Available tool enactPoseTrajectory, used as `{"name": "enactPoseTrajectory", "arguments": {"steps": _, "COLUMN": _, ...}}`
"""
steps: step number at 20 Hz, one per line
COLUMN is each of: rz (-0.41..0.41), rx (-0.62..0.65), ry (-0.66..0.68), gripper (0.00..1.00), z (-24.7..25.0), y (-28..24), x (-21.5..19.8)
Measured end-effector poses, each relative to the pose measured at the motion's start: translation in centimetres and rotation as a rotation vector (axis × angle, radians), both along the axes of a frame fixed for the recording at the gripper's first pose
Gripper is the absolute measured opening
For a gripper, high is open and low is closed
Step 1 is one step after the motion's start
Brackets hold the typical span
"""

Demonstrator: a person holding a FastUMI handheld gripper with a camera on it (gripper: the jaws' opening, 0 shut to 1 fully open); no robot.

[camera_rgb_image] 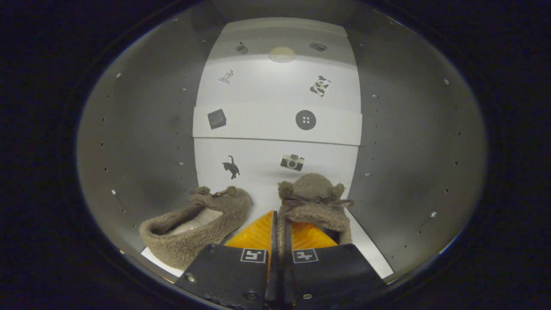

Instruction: Open the shoe cabinet door, grab the shoes and put them into the shoe cabinet, then close the shoe cabinet door.

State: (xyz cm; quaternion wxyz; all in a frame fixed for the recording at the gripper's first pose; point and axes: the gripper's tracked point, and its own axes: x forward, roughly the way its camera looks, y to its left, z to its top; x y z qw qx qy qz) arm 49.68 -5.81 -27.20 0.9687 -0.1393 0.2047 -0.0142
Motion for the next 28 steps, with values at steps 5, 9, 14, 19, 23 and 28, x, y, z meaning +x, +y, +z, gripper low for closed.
{"name": "enactPoseTrajectory", "arguments": {"steps": 5, "rz": -0.019, "rx": -0.007, "ry": -0.021, "gripper": 0.15, "z": 0.4, "y": 0.2, "x": -0.2}}
{"name": "enactPoseTrajectory", "arguments": {"steps": 9, "rz": -0.045, "rx": 0.017, "ry": 0.009, "gripper": 0.63, "z": 0.8, "y": 0.2, "x": -2.0}}
{"name": "enactPoseTrajectory", "arguments": {"steps": 14, "rz": 0.009, "rx": 0.032, "ry": 0.042, "gripper": 0.86, "z": 1.7, "y": 1.6, "x": -3.8}}
{"name": "enactPoseTrajectory", "arguments": {"steps": 19, "rz": 0.055, "rx": -0.1, "ry": 0.068, "gripper": 1.0, "z": -0.5, "y": 2.4, "x": -1.7}}
{"name": "enactPoseTrajectory", "arguments": {"steps": 23, "rz": 0.084, "rx": -0.234, "ry": 0.082, "gripper": 0.99, "z": -0.8, "y": 2.8, "x": 0.8}}
{"name": "enactPoseTrajectory", "arguments": {"steps": 28, "rz": -0.026, "rx": -0.28, "ry": 0.154, "gripper": 0.99, "z": -2.4, "y": -0.4, "x": 1.1}}
